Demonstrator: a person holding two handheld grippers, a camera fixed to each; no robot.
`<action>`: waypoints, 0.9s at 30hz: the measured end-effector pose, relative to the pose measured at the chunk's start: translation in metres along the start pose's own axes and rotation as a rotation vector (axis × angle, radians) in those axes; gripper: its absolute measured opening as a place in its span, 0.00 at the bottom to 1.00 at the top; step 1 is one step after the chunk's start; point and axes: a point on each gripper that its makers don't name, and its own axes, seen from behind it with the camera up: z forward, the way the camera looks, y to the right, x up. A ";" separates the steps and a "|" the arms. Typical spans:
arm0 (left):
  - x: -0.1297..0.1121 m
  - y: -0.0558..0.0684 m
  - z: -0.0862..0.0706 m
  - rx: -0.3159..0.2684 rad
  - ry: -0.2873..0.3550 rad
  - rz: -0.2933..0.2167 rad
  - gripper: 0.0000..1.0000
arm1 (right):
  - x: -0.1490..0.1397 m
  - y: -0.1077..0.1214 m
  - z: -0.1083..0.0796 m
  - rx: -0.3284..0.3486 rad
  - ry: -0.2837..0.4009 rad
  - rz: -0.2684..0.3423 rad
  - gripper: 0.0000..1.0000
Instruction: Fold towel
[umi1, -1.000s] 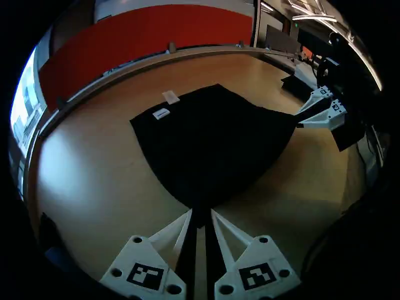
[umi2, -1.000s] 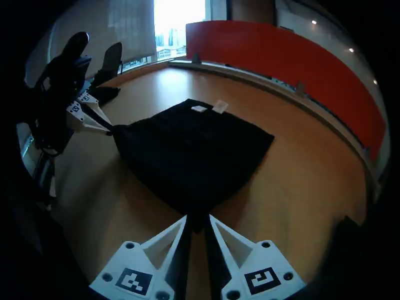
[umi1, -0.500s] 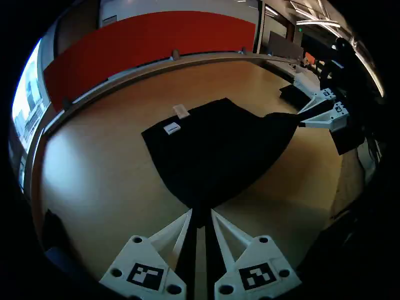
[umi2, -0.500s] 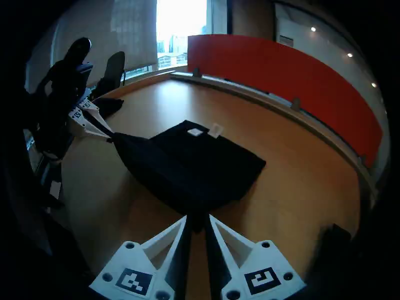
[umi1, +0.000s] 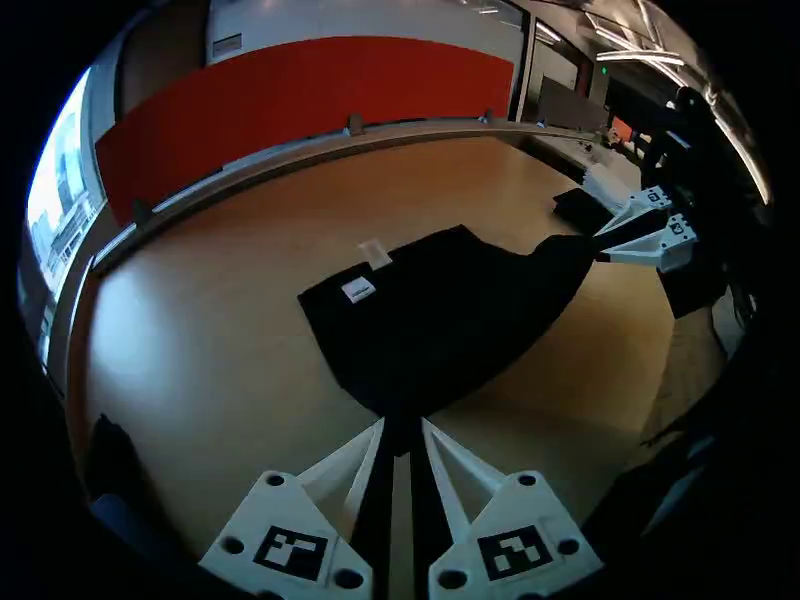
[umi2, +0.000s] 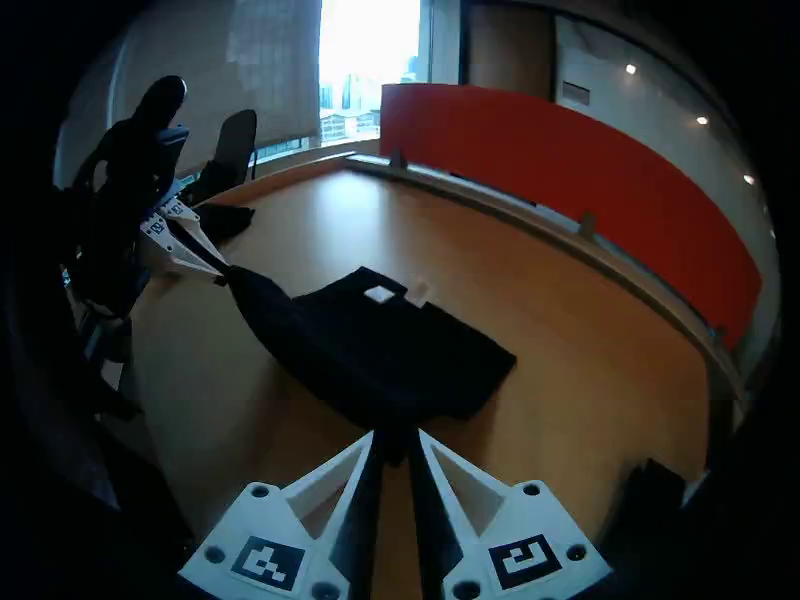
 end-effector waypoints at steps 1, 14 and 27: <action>0.001 0.001 -0.002 0.001 0.001 0.001 0.10 | 0.001 -0.001 -0.002 0.000 0.000 -0.001 0.17; 0.003 0.009 -0.023 -0.008 -0.004 -0.015 0.10 | 0.005 -0.009 -0.019 0.002 -0.001 -0.006 0.17; 0.003 0.014 -0.031 -0.014 -0.007 -0.013 0.10 | 0.006 -0.014 -0.026 0.008 -0.006 -0.006 0.17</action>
